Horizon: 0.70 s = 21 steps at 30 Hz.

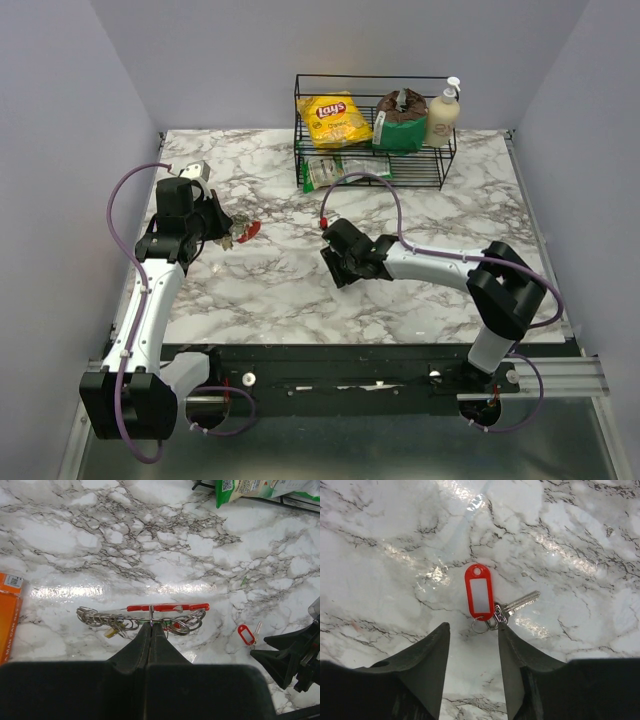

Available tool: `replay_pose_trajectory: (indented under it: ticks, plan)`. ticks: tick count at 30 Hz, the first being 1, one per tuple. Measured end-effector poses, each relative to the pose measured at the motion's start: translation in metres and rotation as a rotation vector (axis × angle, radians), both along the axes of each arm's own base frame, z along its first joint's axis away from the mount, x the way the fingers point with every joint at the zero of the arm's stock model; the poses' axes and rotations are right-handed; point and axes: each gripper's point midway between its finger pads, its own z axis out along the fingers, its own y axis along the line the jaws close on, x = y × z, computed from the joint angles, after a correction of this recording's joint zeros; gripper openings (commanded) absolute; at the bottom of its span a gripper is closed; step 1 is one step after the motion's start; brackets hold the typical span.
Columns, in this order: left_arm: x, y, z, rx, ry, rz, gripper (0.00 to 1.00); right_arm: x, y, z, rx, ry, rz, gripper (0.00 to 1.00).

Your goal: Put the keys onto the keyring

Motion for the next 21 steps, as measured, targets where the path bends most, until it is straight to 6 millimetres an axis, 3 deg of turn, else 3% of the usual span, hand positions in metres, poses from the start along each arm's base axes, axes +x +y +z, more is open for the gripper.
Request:
replay_pose_trajectory:
  ticks: [5, 11, 16, 19, 21]
  plan:
    - [0.0, 0.0, 0.0, 0.0, 0.0, 0.0, 0.0, -0.006, 0.007, -0.004, 0.007, 0.008, 0.028, 0.49]
    - [0.0, 0.0, -0.001, 0.0, 0.005, 0.0, 0.0, -0.011, 0.007, -0.023, -0.036, 0.032, 0.042, 0.45]
    - [0.0, -0.001, -0.001, -0.004, 0.005, -0.006, 0.0, -0.008, 0.005, -0.023, -0.046, 0.015, 0.029, 0.45]
    - [0.001, -0.003, 0.0, -0.009, 0.0, -0.013, 0.0, -0.007, 0.004, -0.023, -0.05, 0.01, 0.024, 0.35]
    - [0.001, -0.003, 0.0, -0.011, -0.003, -0.016, 0.0, -0.006, 0.004, -0.023, -0.05, 0.009, 0.024, 0.23]
